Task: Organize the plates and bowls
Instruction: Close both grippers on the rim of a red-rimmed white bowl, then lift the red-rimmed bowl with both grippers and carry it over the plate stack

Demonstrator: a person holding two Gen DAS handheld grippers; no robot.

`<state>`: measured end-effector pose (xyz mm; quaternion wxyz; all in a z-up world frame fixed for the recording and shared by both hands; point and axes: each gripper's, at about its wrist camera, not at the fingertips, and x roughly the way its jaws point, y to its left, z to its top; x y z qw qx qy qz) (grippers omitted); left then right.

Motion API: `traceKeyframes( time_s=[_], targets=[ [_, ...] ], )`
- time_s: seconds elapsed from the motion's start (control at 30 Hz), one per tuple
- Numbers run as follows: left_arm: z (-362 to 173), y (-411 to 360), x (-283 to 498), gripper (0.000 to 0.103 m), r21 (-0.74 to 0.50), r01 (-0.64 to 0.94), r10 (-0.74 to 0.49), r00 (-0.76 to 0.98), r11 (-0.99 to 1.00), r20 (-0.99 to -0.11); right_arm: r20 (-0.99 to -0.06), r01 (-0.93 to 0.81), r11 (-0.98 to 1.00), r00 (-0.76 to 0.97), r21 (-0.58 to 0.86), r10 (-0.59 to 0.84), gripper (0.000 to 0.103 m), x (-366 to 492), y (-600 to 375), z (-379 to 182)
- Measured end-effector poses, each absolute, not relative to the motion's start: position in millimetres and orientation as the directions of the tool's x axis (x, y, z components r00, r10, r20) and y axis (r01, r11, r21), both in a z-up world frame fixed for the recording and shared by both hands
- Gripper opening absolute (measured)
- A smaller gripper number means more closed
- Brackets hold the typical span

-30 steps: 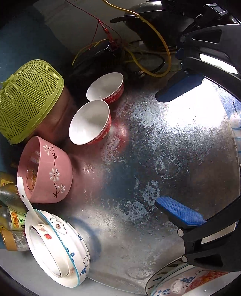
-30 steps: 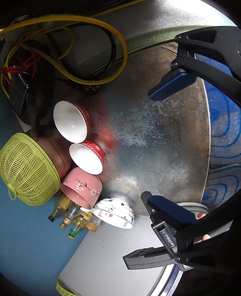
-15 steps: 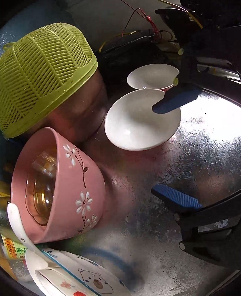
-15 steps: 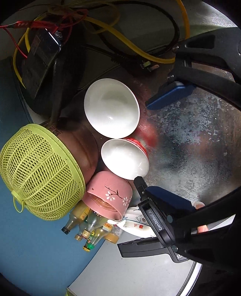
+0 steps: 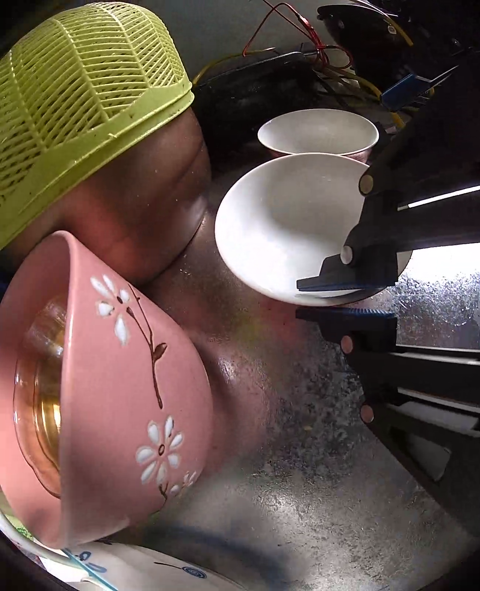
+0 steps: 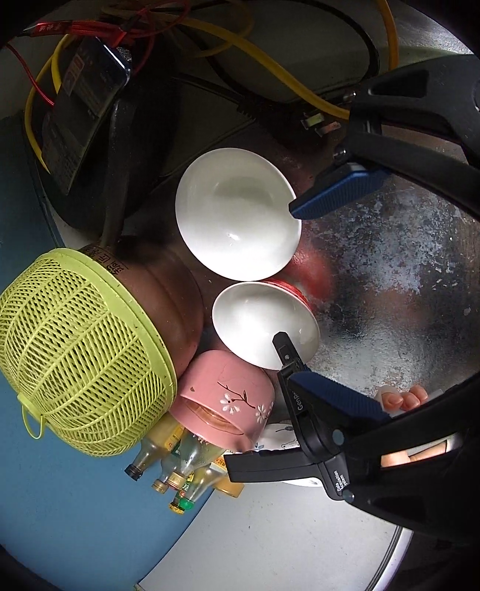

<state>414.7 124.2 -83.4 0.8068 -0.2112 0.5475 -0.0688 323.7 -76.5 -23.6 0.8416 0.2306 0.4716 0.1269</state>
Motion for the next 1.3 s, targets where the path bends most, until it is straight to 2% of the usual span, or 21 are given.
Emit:
traceKeyframes(
  time_s=[0.3, 0.37, 0.43, 0.47, 0.57, 0.63, 0.7, 0.83, 1.3],
  targets=[
    [-75.6, 159.1, 392.3, 0.006, -0.38, -0.14, -0.311, 0.36, 0.914, -0.88, -0.728, -0.039, 0.834, 0.467, 0.55, 0.502, 0.086, 325.3, -50.3, -35.2],
    [-75.9, 165.0, 388.8, 0.006, -0.381, -0.14, -0.311, 0.36, 0.914, -0.88, -0.725, -0.037, 0.819, 0.444, 0.572, 0.526, 0.082, 327.4, -44.6, -42.1],
    [-78.5, 166.8, 385.3, 0.006, -0.381, -0.143, -0.311, 0.359, 0.913, -0.88, -0.733, -0.031, 0.813, 0.414, 0.582, 0.541, 0.068, 333.7, -38.3, -51.8],
    [-78.5, 168.0, 385.4, 0.006, -0.38, -0.144, -0.31, 0.358, 0.914, -0.881, -0.738, -0.021, 0.811, 0.4, 0.585, 0.543, 0.065, 337.4, -37.0, -57.7],
    [-76.7, 170.5, 386.0, 0.006, -0.379, -0.142, -0.309, 0.362, 0.914, -0.879, -0.755, 0.018, 0.808, 0.37, 0.589, 0.542, 0.047, 351.0, -33.5, -75.9],
    [-76.4, 170.5, 386.3, 0.006, -0.377, -0.139, -0.307, 0.362, 0.916, -0.88, -0.768, 0.024, 0.818, 0.361, 0.575, 0.529, 0.032, 357.7, -29.9, -84.3],
    [-76.6, 166.9, 390.8, 0.006, -0.379, -0.146, -0.308, 0.359, 0.914, -0.881, -0.776, 0.02, 0.826, 0.356, 0.564, 0.521, 0.024, 362.2, -25.7, -89.0],
    [-76.4, 160.0, 393.9, 0.006, -0.369, -0.134, -0.302, 0.361, 0.92, -0.882, -0.796, 0.005, 0.854, 0.364, 0.52, 0.483, 0.015, 365.4, -19.6, -89.2],
    [-38.9, 150.7, 344.9, 0.006, -0.362, -0.073, -0.307, 0.396, 0.929, -0.865, -0.788, -0.016, 0.865, 0.404, 0.502, 0.465, 0.013, 321.4, -25.3, -53.2]
  ],
)
